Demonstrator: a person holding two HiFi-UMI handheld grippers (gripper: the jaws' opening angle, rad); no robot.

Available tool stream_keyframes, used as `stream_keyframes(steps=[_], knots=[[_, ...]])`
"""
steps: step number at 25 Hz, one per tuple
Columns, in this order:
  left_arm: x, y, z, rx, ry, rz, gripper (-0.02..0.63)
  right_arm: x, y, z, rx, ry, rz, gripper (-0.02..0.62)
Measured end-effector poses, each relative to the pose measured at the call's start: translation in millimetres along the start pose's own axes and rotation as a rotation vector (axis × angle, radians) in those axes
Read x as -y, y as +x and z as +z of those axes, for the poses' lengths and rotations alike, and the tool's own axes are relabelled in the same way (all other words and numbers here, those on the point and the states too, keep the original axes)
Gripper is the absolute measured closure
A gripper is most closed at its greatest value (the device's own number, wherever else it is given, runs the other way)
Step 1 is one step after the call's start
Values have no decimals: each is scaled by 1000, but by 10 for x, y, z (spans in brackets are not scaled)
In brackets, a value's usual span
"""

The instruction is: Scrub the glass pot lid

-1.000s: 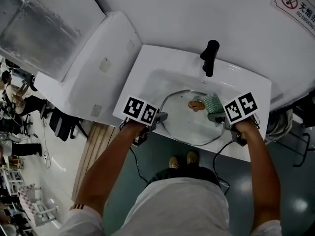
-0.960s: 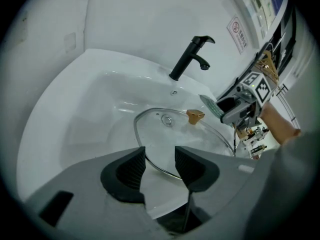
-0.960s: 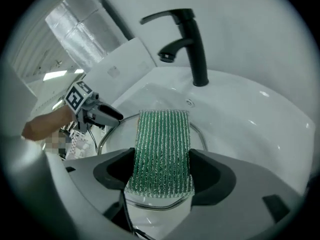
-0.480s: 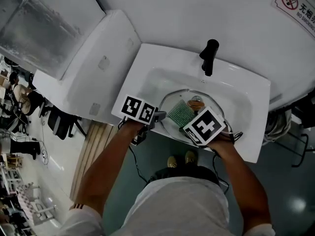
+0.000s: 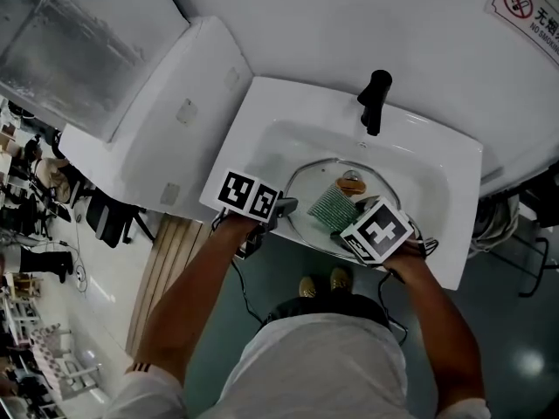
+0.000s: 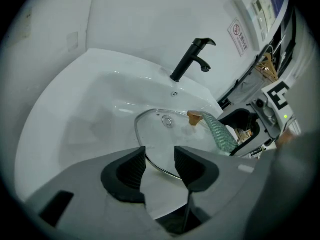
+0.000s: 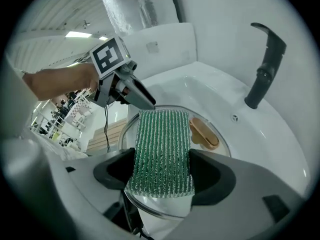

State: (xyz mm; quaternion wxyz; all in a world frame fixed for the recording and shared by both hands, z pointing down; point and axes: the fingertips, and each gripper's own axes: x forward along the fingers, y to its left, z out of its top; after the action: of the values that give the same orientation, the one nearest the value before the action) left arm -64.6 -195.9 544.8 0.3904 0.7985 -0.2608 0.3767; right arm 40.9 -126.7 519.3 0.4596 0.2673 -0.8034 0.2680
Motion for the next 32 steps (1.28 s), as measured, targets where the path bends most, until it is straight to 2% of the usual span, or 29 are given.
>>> stream_keyframes(steps=[4, 9, 14, 17, 23, 32], knots=[[-3, 6, -6, -5, 4, -2, 414, 197, -199, -130, 26, 35, -28, 258], [0, 1, -2, -9, 6, -4, 414, 545, -301, -448, 24, 137, -72, 258], [4, 7, -2, -10, 5, -3, 414, 770, -302, -700, 28, 248, -72, 258], [5, 12, 2, -11, 5, -2, 416, 768, -356, -701, 50, 267, -65, 258], [-7, 4, 0, -10, 3, 2, 416, 286, -535, -269, 93, 118, -47, 258], [-3, 4, -1, -2, -3, 10, 416, -459, -99, -4, -3, -91, 26, 258]])
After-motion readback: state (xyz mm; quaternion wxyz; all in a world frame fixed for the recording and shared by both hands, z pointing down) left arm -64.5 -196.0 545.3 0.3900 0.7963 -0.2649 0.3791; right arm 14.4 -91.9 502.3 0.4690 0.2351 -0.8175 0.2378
